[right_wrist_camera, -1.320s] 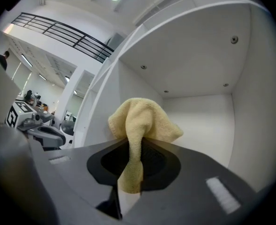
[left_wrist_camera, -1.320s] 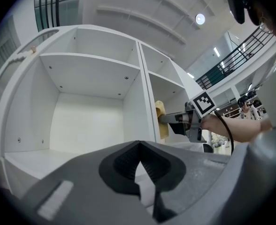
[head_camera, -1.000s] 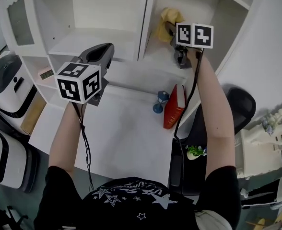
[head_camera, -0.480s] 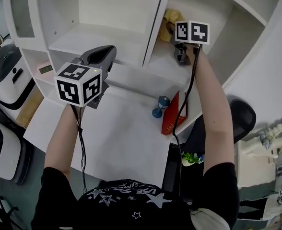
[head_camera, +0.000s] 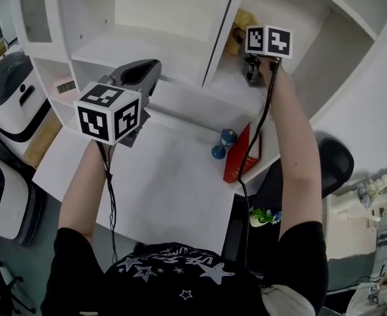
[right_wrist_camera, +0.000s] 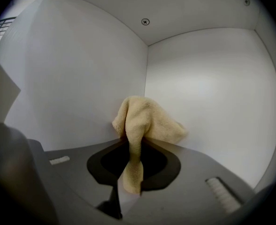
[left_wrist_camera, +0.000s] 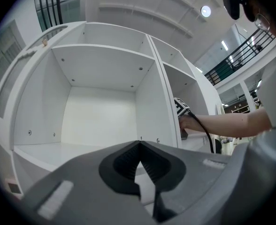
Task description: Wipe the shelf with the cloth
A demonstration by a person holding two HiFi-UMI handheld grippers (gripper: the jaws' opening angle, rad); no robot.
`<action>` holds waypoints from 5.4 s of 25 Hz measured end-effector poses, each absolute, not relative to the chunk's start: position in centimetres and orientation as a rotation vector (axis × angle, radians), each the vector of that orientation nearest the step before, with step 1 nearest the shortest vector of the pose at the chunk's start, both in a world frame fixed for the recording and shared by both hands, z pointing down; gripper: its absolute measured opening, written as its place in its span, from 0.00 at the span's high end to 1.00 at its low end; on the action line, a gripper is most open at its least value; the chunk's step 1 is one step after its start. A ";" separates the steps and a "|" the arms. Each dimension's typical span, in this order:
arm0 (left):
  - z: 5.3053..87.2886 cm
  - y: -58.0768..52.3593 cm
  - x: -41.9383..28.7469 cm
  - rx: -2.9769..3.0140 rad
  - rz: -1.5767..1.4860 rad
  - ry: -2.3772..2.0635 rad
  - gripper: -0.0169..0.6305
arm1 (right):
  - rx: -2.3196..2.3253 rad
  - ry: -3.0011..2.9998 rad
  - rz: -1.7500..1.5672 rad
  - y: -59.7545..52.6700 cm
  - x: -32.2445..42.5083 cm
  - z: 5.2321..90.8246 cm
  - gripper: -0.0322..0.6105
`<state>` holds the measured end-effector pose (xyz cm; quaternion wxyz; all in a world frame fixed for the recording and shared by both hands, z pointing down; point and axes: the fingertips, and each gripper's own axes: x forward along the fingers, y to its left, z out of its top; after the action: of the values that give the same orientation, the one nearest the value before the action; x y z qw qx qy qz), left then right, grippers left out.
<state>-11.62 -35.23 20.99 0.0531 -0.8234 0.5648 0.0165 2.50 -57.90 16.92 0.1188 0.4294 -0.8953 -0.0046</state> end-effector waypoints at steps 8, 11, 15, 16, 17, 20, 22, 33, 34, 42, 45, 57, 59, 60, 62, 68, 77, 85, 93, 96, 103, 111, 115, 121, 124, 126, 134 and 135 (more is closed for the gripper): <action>21.6 -34.0 -11.8 -2.521 0.044 1.701 0.97 | 1.240 -2.639 0.014 -55.4 2.4 17.2 0.82; 21.7 -33.4 -11.5 -2.534 0.038 1.682 0.97 | 1.232 -2.650 0.017 -54.2 2.3 17.0 0.82; 22.0 -32.7 -11.1 -2.553 0.032 1.649 0.97 | 1.211 -2.667 0.029 -52.0 2.0 17.1 0.82; 22.0 -32.5 -11.0 -2.559 0.033 1.639 0.97 | 1.206 -2.675 0.032 -51.4 2.0 17.1 0.82; 22.1 -32.4 -10.9 -2.564 0.034 1.630 0.97 | 1.202 -2.684 0.036 -50.7 1.9 17.1 0.82; 22.1 -32.1 -10.5 -2.586 0.041 1.597 0.97 | 1.193 -2.709 0.052 -48.5 1.8 17.0 0.82; 22.2 -31.9 -10.2 -2.606 0.051 1.574 0.97 | 1.189 -2.714 0.054 -47.4 1.8 17.1 0.82; 23.1 -30.6 -9.8 -2.686 0.062 1.450 0.97 | 1.220 -2.719 0.057 -42.6 1.6 17.3 0.82; 23.2 -30.5 -9.8 -2.691 0.066 1.441 0.97 | 1.222 -2.720 0.059 -42.2 1.6 17.4 0.82; 23.3 -30.6 -9.3 -2.755 0.076 1.347 0.97 | 1.253 -2.723 0.080 -39.3 1.8 17.1 0.82; 23.5 -30.7 -9.3 -2.782 0.077 1.316 0.97 | 1.266 -2.729 0.084 -38.4 1.8 17.0 0.82; 23.2 -31.4 -9.6 -2.823 0.069 1.233 0.97 | 1.483 -2.644 -0.042 -37.8 4.3 16.6 0.82; 22.2 -31.8 -9.9 -2.802 0.080 1.236 0.97 | 1.583 -2.587 -0.069 -38.7 6.1 16.1 0.82; 21.6 -32.1 -10.1 -2.790 0.087 1.240 0.97 | 1.628 -2.548 -0.087 -39.2 7.1 15.9 0.82; 20.2 -32.7 -10.1 -2.763 0.104 1.250 0.97 | 1.709 -2.456 -0.137 -40.5 9.1 15.4 0.82; 17.6 -34.6 -9.2 -2.708 0.132 1.276 0.97 | 1.875 -2.235 -0.286 -45.2 13.9 12.8 0.82; 15.1 -36.6 -8.7 -2.647 0.168 1.337 0.97 | 2.029 -2.100 -0.414 -51.0 16.5 6.6 0.82; 14.5 -37.4 -9.7 -2.612 0.174 1.387 0.97 | 2.145 -1.972 -0.452 -54.2 17.9 3.7 0.82; 14.8 -38.2 -9.5 -2.592 0.158 1.416 0.97 | 2.181 -1.995 -0.444 -56.6 19.1 2.3 0.82; 15.2 -38.5 -9.4 -2.590 0.148 1.433 0.97 | 2.189 -2.013 -0.427 -57.1 19.5 1.9 0.82; 16.4 -38.4 -9.7 -2.606 0.161 1.447 0.97 | 2.223 -2.003 -0.401 -56.5 19.7 2.1 0.82; 17.3 -37.4 -9.3 -2.708 0.162 1.299 0.97 | 2.277 -1.933 -0.411 -51.2 19.9 2.0 0.82; 17.6 -36.5 -9.2 -2.760 0.147 1.208 0.97 | 2.378 -1.784 -0.369 -47.5 21.6 2.6 0.82; 17.5 -35.6 -9.4 -2.813 0.136 1.086 0.97 | 2.434 -1.756 -0.322 -44.0 21.9 3.2 0.82; 17.6 -35.2 -9.3 -2.834 0.131 1.028 0.97 | 2.442 -1.747 -0.334 -42.5 21.7 3.7 0.82; 17.7 -35.1 -9.0 -2.848 0.134 0.988 0.97 | 2.457 -1.720 -0.333 -41.3 22.0 4.2 0.82; 17.8 -34.7 -8.2 -2.905 0.160 0.871 0.97 | 2.481 -1.708 -0.310 -38.6 21.7 5.9 0.82; 17.8 -34.8 -8.1 -2.909 0.162 0.868 0.97 | 2.467 -1.710 -0.309 -38.8 21.5 6.2 0.82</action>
<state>-8.11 -34.75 17.81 0.0508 -0.9557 0.2850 0.0532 21.50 -38.84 6.18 0.0620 0.8159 -0.5656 -0.1022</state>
